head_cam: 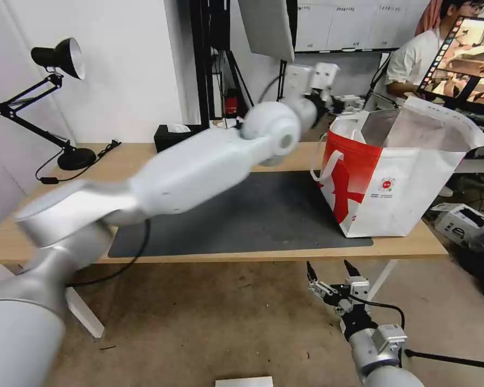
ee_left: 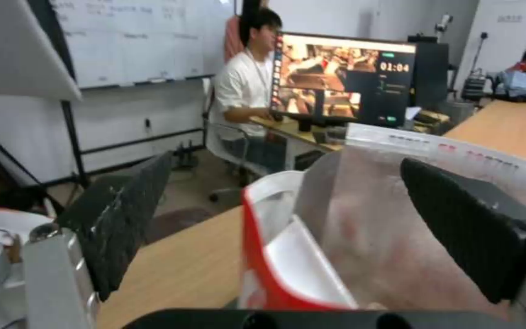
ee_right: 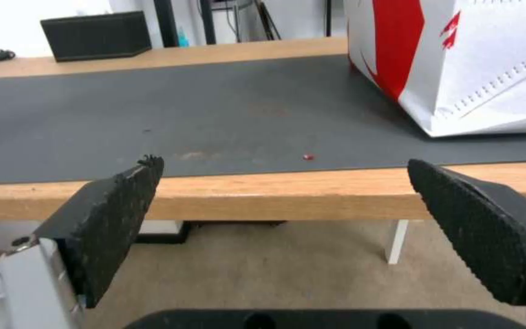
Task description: Pick up the trash from the table and place it into the takeout bag.
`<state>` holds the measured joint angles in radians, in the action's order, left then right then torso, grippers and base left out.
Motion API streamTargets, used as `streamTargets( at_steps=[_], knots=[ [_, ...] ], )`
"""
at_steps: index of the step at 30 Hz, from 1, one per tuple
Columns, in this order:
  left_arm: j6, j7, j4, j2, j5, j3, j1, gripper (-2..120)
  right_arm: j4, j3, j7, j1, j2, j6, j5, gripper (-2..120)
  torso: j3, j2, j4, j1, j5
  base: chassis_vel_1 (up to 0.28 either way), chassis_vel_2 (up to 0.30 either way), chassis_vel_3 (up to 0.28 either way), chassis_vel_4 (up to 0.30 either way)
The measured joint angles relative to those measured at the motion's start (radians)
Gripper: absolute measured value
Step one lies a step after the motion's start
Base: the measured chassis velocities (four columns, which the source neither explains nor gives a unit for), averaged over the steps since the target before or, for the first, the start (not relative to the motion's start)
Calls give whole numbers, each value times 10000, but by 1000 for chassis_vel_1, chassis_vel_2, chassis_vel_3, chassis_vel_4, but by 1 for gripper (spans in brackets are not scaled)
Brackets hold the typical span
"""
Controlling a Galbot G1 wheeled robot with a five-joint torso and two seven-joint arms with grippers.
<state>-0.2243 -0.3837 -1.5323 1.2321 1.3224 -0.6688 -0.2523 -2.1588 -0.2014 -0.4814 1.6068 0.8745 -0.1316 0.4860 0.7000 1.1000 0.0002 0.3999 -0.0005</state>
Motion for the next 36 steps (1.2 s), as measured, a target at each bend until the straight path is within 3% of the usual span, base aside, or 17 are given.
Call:
streamTargets(
  at_steps=[1, 4, 5, 8, 9, 10, 13, 15, 19, 22, 23, 25, 29, 31, 36],
  knots=[
    [0, 0, 0, 0, 0, 0, 0, 100, 0, 0, 0, 0, 0, 0, 0, 100, 0, 0, 0, 0, 0, 0, 0, 0, 0],
    [218, -13, -1105, -1016, -377, 466, 799, 100, 0, 0, 3, 0, 0, 0, 0, 100, 0, 0, -3, 1, 0, 0, 0, 0, 0],
    [218, -13, -1105, -1016, -377, 466, 799, 100, 0, 0, 3, 0, 0, 0, 0, 100, 0, 0, -3, 1, 0, 0, 0, 0, 0],
    [293, 173, -1994, -2259, -1029, 909, 1743, 100, 0, -2, -3, 0, 0, 0, 0, 100, 0, 0, -6, 0, 1, 0, 0, 0, 0],
    [293, 173, -1994, -2259, -1029, 909, 1743, 100, 0, -2, -3, 0, 0, 0, 0, 100, 0, 0, -6, 0, 1, 0, 0, 0, 0],
    [374, 323, -2397, -2863, -1367, 1210, 2309, 100, 0, -1, -2, 0, 0, 0, 0, 100, 0, 0, 2, 1, -1, 0, 0, 0, 0],
    [438, 431, -2862, -3455, -1672, 1737, 3155, 100, 0, 0, 1, 0, -1, 0, 0, 100, 0, 0, 7, -1, -3, 0, 0, 0, 0],
    [521, 477, -3482, -4023, -1998, 2795, 4473, 100, 0, -1, 0, 0, -1, 0, 0, 100, -1, 1, -2, -1, 1, 0, 0, 0, 0],
    [594, 483, -3838, -4262, -2360, 3623, 5482, 100, 0, 0, 0, 0, 0, 0, 0, 100, -1, 0, -3, 0, 2, 0, 0, 0, 0],
    [728, 572, -4543, -4550, -3317, 5420, 8045, 100, 0, 0, -1, 0, 0, 0, 0, 100, 0, 0, -3, 0, -2, 0, 0, 0, 0],
    [728, 572, -4543, -4550, -3317, 5420, 8045, 100, 0, 0, -1, 0, 0, 0, 0, 100, 0, 0, -3, 0, -2, 0, 0, 0, 0],
    [872, 647, -5081, -4871, -3832, 6806, 9824, 100, 0, 0, 0, 1, 0, 0, 0, 100, -1, 0, 2, -1, 3, 0, 0, 0, 0],
    [1464, 718, -5281, -4971, -4744, 7584, 11270, 100, 0, 1, 0, 0, 0, 0, 0, 100, -2, 1, 2, -1, 4, 0, 0, 0, 0],
    [1563, 728, -5296, -4929, -4875, 7656, 11449, 100, 0, 1, 0, 0, 0, 0, 0, 100, -1, 1, -1, -1, 3, 0, 0, 0, 0],
    [2342, 774, -5450, -4317, -6175, 8394, 12974, 100, 0, 0, -1, 1, 0, 0, 0, 100, 0, 1, -6, 0, 7, 0, 0, 0, 0]
  ],
)
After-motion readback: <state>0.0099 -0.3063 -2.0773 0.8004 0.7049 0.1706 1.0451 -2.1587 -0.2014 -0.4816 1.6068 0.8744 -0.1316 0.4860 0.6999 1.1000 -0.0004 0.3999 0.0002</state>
